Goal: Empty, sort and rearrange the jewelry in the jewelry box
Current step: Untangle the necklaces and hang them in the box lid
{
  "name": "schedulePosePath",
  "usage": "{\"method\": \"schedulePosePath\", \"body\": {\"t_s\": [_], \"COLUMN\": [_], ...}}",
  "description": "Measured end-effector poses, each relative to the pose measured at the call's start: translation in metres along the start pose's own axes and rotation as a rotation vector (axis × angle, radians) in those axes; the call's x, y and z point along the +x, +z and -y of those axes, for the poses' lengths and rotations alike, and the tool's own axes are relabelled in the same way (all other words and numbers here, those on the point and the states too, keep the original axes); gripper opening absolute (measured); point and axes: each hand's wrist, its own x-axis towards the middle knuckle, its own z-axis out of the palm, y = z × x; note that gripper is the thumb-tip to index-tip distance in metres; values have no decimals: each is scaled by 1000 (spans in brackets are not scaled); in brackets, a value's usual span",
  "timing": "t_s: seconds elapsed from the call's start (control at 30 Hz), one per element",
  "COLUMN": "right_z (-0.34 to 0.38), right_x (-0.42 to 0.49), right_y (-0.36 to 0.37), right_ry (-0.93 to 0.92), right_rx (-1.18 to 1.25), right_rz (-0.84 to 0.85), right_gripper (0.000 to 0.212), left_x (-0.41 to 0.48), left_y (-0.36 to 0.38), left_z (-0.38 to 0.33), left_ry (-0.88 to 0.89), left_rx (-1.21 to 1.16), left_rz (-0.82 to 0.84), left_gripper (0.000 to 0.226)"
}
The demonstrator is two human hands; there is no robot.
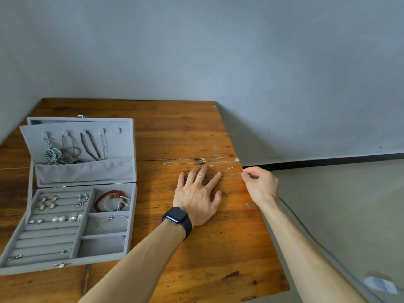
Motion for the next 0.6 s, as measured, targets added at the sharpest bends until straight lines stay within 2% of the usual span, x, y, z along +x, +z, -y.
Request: {"method": "schedulePosePath", "body": {"t_s": [0.2, 0.47, 0.6], "right_z": [-4, -6, -6], "right_x": [-8, -12, -12], "right_y": [5, 8, 7], "right_ry": [127, 141, 88], "right_rx": [246, 230, 199], "right_rz": [13, 2, -2], "right_gripper": [6, 7, 11], "left_x": [-1, -1, -2], "left_y": [1, 1, 1], "left_z": [1, 0, -1], "left_ry": [-3, -10, -19], "left_rx": [-20, -29, -25], "left_rz": [-7, -9, -13], "left_gripper": [64, 66, 66]}}
